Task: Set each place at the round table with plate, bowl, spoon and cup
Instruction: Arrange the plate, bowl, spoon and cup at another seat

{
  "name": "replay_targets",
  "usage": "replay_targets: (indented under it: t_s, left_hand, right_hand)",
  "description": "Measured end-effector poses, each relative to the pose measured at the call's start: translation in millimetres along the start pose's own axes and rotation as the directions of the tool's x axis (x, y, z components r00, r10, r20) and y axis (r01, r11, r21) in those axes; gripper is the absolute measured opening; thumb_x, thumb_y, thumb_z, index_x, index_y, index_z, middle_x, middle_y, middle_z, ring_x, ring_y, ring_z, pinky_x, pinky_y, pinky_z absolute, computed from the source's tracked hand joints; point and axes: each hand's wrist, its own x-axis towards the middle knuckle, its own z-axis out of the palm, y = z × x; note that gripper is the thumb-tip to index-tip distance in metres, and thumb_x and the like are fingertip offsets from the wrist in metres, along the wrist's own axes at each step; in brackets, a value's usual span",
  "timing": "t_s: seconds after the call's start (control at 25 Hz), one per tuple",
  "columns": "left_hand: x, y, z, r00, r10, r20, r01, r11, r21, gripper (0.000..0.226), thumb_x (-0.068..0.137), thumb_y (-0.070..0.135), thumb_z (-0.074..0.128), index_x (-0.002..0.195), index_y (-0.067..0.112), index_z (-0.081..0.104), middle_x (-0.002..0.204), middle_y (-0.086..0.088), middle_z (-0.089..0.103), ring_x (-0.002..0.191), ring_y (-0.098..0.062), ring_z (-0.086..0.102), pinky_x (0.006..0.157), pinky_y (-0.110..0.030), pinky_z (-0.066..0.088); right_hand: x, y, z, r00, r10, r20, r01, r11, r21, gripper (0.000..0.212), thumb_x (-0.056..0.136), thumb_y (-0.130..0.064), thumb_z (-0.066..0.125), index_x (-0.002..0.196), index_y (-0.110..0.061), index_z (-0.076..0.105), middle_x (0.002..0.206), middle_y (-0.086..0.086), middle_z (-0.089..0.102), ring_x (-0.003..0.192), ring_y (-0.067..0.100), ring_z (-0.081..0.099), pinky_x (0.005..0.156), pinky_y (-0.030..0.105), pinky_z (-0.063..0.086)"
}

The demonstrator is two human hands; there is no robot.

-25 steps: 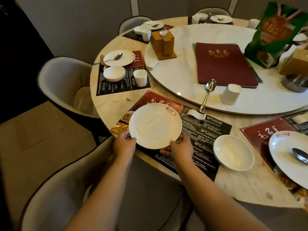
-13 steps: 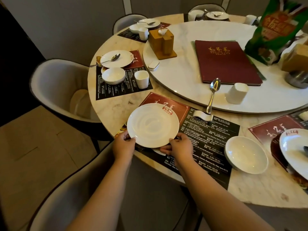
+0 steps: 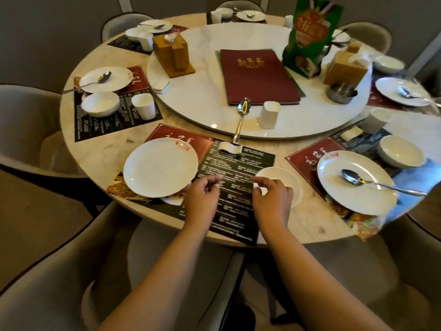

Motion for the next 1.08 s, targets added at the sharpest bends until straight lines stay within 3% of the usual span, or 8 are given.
replay_targets:
  t_s: [0.16,0.24,0.36,0.56,0.68,0.8,0.92,1.08]
  left_hand:
    - [-8,11,54,0.995,-0.025,0.096,0.028,0.999,-0.031,0.031,0.093,0.017,0.056,0.123,0.026,0.062,0.122,0.011,0.061,0.105,-0.004,0.056,0.087,-0.023,0.046]
    - [-7,8,75,0.991,-0.058,0.119,0.063,0.997,-0.046,0.037,0.093,0.017,0.056,0.131,0.022,0.057,0.127,0.008,0.06,0.113,-0.011,0.056,0.094,-0.027,0.045]
    - [-8,2,96,0.989,-0.1,0.113,0.107,0.992,-0.064,0.039,0.092,0.019,0.059,0.13,0.026,0.057,0.133,0.002,0.058,0.117,-0.02,0.057,0.097,-0.043,0.051]
    - [-9,6,88,0.989,-0.143,-0.042,0.14,0.988,-0.059,0.034,0.092,0.014,0.055,0.122,0.026,0.063,0.121,0.005,0.059,0.111,-0.019,0.056,0.094,-0.045,0.053]
    - [-3,6,62,0.975,-0.157,-0.157,0.14,0.984,-0.112,0.034,0.091,0.013,0.054,0.121,0.025,0.064,0.122,0.003,0.061,0.111,-0.018,0.055,0.094,-0.039,0.051]
    - [6,1,37,0.955,-0.181,-0.234,0.152,0.979,-0.138,0.036,0.091,0.011,0.054,0.123,0.022,0.064,0.125,0.003,0.061,0.116,-0.018,0.053,0.098,-0.038,0.046]
    - [14,-6,21,0.945,-0.177,-0.274,0.144,0.98,-0.136,0.035,0.091,0.014,0.056,0.124,0.024,0.064,0.129,0.003,0.061,0.121,-0.021,0.053,0.106,-0.045,0.043]
    - [19,-19,17,0.951,-0.176,-0.255,0.149,0.981,-0.121,0.036,0.091,0.018,0.057,0.124,0.028,0.064,0.128,0.005,0.062,0.12,-0.02,0.054,0.104,-0.049,0.046]
  right_hand:
    - [23,35,-38,0.999,0.042,-0.007,-0.043,0.988,-0.148,0.04,0.09,-0.012,0.058,0.125,-0.029,0.062,0.141,0.0,0.039,0.136,0.022,0.023,0.112,0.04,0.028]
    - [32,45,-50,0.996,0.073,0.042,-0.07,0.994,-0.086,0.052,0.09,-0.007,0.056,0.137,-0.03,0.051,0.147,0.0,0.033,0.14,0.021,0.02,0.11,0.039,0.03]
    - [42,53,-57,0.985,0.121,0.123,-0.128,0.99,0.052,0.063,0.089,0.002,0.051,0.145,-0.023,0.039,0.146,0.005,0.036,0.134,0.024,0.036,0.099,0.034,0.04]
    - [48,51,-48,0.986,0.059,0.156,-0.083,0.985,0.152,0.056,0.085,0.002,0.051,0.136,-0.019,0.046,0.133,0.007,0.05,0.117,0.026,0.052,0.093,0.04,0.051]
    - [46,32,-28,0.968,-0.036,0.249,-0.015,0.979,0.201,0.054,0.086,0.0,0.053,0.135,-0.021,0.047,0.132,0.003,0.051,0.119,0.02,0.052,0.092,0.031,0.049]
    - [46,13,-3,0.944,-0.096,0.316,0.023,0.974,0.227,0.055,0.085,0.001,0.054,0.135,-0.021,0.048,0.134,0.003,0.051,0.121,0.019,0.051,0.1,0.037,0.048]
    - [49,4,17,0.93,-0.112,0.35,0.039,0.977,0.21,0.057,0.084,0.003,0.055,0.137,-0.02,0.048,0.138,0.003,0.049,0.124,0.02,0.049,0.103,0.036,0.046]
    - [52,3,29,0.926,-0.116,0.36,0.049,0.981,0.19,0.058,0.085,0.004,0.055,0.137,-0.02,0.048,0.138,0.003,0.049,0.122,0.021,0.05,0.099,0.033,0.046]
